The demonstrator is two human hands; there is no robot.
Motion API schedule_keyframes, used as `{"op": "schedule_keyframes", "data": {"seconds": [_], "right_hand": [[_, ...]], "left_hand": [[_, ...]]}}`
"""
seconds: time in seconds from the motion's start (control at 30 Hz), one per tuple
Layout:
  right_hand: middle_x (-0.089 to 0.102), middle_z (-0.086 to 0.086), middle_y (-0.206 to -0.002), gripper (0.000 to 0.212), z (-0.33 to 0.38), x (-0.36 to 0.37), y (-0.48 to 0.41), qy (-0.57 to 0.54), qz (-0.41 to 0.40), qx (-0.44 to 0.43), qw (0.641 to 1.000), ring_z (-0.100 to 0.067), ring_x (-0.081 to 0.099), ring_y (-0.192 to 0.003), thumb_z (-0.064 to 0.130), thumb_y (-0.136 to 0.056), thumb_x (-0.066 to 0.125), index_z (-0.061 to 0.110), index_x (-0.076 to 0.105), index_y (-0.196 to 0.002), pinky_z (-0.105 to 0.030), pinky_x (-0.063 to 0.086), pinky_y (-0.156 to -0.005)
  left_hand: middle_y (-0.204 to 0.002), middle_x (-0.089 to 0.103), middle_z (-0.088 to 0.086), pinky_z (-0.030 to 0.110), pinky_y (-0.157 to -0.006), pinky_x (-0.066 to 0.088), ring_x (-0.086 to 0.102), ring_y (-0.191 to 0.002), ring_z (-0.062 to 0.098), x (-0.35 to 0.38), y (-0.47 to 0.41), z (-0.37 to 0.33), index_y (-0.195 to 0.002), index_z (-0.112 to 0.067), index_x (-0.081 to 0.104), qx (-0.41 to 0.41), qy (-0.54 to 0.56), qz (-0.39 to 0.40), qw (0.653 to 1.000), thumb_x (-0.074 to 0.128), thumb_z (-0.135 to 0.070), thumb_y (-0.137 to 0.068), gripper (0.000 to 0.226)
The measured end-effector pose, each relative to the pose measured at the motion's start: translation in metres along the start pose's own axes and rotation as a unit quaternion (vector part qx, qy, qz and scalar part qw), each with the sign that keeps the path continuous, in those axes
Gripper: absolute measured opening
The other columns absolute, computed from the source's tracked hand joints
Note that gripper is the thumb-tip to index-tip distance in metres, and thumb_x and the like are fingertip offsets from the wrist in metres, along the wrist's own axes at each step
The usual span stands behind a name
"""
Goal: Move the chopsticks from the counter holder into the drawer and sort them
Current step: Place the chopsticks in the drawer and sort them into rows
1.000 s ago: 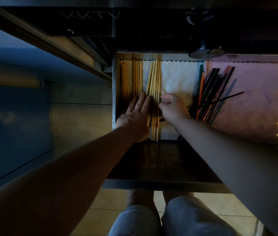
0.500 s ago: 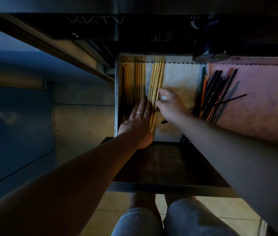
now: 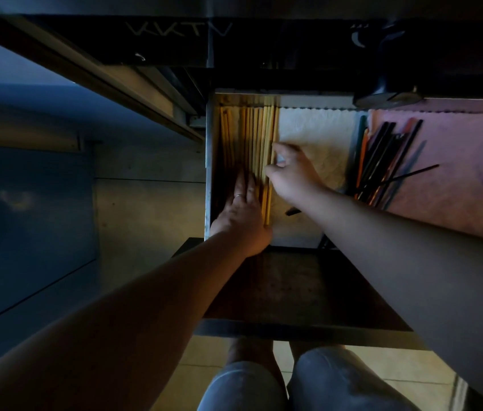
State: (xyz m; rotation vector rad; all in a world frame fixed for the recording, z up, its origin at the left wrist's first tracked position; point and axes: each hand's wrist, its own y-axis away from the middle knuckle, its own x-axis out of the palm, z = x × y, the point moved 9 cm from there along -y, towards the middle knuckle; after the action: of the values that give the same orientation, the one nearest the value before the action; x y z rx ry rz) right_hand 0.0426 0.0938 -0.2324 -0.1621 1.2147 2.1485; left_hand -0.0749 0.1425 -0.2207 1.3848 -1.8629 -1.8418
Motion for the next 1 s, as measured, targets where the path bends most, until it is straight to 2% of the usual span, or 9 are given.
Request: {"op": "schedule_keyframes", "data": {"seconds": [0.1, 0.2, 0.3, 0.43, 0.57, 0.67, 0.77, 0.93, 1.0], "right_hand": [[0.051, -0.008, -0.136, 0.055, 0.003, -0.001, -0.001, -0.003, -0.013, -0.007, 1.0, -0.025, 0.06, -0.107, 0.021, -0.092, 0.053, 0.023, 0.037, -0.145, -0.024, 0.044, -0.069], [0.043, -0.006, -0.145, 0.058, 0.005, 0.003, 0.0, 0.018, -0.001, -0.008, 1.0, -0.023, 0.054, -0.119, 0.022, -0.094, 0.052, 0.022, 0.032, -0.148, -0.025, 0.041, -0.078], [0.041, -0.005, -0.148, 0.058, 0.009, 0.009, -0.002, 0.009, 0.013, -0.008, 1.0, -0.022, 0.052, -0.124, 0.023, -0.094, 0.053, 0.021, 0.032, -0.148, -0.023, 0.04, -0.082], [0.047, -0.006, -0.143, 0.054, 0.009, 0.004, -0.004, 0.014, -0.016, 0.0, 1.0, -0.023, 0.054, -0.122, 0.02, -0.094, 0.051, 0.021, 0.036, -0.146, -0.023, 0.041, -0.081], [0.045, -0.007, -0.145, 0.054, 0.011, 0.006, -0.003, 0.021, -0.008, -0.003, 1.0, -0.024, 0.051, -0.127, 0.021, -0.094, 0.051, 0.02, 0.037, -0.145, -0.031, 0.046, -0.098], [0.05, -0.007, -0.14, 0.05, 0.008, -0.001, -0.003, 0.014, -0.04, 0.005, 0.999, -0.025, 0.057, -0.117, 0.019, -0.094, 0.05, 0.02, 0.041, -0.143, -0.028, 0.049, -0.087], [0.054, -0.008, -0.134, 0.048, 0.007, -0.003, -0.001, 0.005, -0.041, -0.002, 0.999, -0.026, 0.061, -0.108, 0.018, -0.094, 0.048, 0.02, 0.043, -0.142, -0.025, 0.045, -0.074], [0.06, -0.009, -0.122, 0.042, 0.004, -0.01, 0.003, 0.006, -0.052, -0.007, 0.999, -0.026, 0.063, -0.1, 0.017, -0.093, 0.047, 0.02, 0.05, -0.135, -0.03, 0.05, -0.076], [0.06, -0.007, -0.125, 0.043, 0.0, -0.01, 0.005, 0.006, -0.052, 0.001, 0.999, -0.024, 0.062, -0.104, 0.017, -0.092, 0.047, 0.022, 0.051, -0.135, -0.032, 0.053, -0.084]], "left_hand": [[-0.161, -0.021, 0.01, 0.045, -0.118, 0.018, 0.005, -0.15, 0.032, -0.008, -0.001, 0.0, -0.151, -0.017, -0.024, -0.019, 0.057, -0.012, 0.998, 0.058, -0.04, -0.093, 0.103], [-0.163, -0.014, 0.012, 0.045, -0.116, 0.022, 0.01, -0.149, 0.033, -0.011, -0.003, -0.001, -0.152, -0.017, -0.02, -0.032, 0.08, -0.002, 0.996, 0.059, -0.035, -0.093, 0.1], [-0.162, -0.019, 0.01, 0.044, -0.118, 0.016, 0.002, -0.15, 0.031, -0.011, -0.004, 0.0, -0.152, -0.017, -0.022, -0.021, 0.062, -0.003, 0.998, 0.057, -0.037, -0.094, 0.1], [-0.156, -0.036, 0.003, 0.046, -0.121, 0.011, -0.011, -0.149, 0.026, -0.002, -0.004, -0.002, -0.149, -0.019, -0.029, 0.015, 0.003, -0.007, 1.0, 0.055, -0.039, -0.095, 0.102], [-0.154, -0.039, 0.001, 0.047, -0.12, 0.017, -0.011, -0.15, 0.026, 0.0, -0.004, -0.001, -0.148, -0.02, -0.031, 0.02, -0.032, -0.018, 0.999, 0.058, -0.036, -0.092, 0.107], [-0.149, -0.046, -0.005, 0.047, -0.115, 0.025, -0.017, -0.148, 0.021, -0.007, -0.002, -0.004, -0.149, -0.023, -0.029, 0.021, -0.053, -0.043, 0.997, 0.059, -0.03, -0.093, 0.104], [-0.152, -0.043, -0.008, 0.05, -0.115, 0.025, -0.019, -0.148, 0.02, -0.007, -0.002, -0.007, -0.149, -0.026, -0.028, 0.015, -0.061, -0.024, 0.998, 0.064, -0.03, -0.089, 0.11], [-0.149, -0.046, -0.009, 0.052, -0.117, 0.019, -0.025, -0.146, 0.019, -0.007, -0.006, -0.015, -0.15, -0.026, -0.026, 0.027, -0.073, -0.016, 0.997, 0.059, -0.035, -0.091, 0.104], [-0.15, -0.046, -0.008, 0.051, -0.117, 0.015, -0.028, -0.145, 0.017, -0.01, -0.006, -0.017, -0.15, -0.026, -0.026, 0.041, -0.08, -0.037, 0.995, 0.055, -0.037, -0.093, 0.1]]}}
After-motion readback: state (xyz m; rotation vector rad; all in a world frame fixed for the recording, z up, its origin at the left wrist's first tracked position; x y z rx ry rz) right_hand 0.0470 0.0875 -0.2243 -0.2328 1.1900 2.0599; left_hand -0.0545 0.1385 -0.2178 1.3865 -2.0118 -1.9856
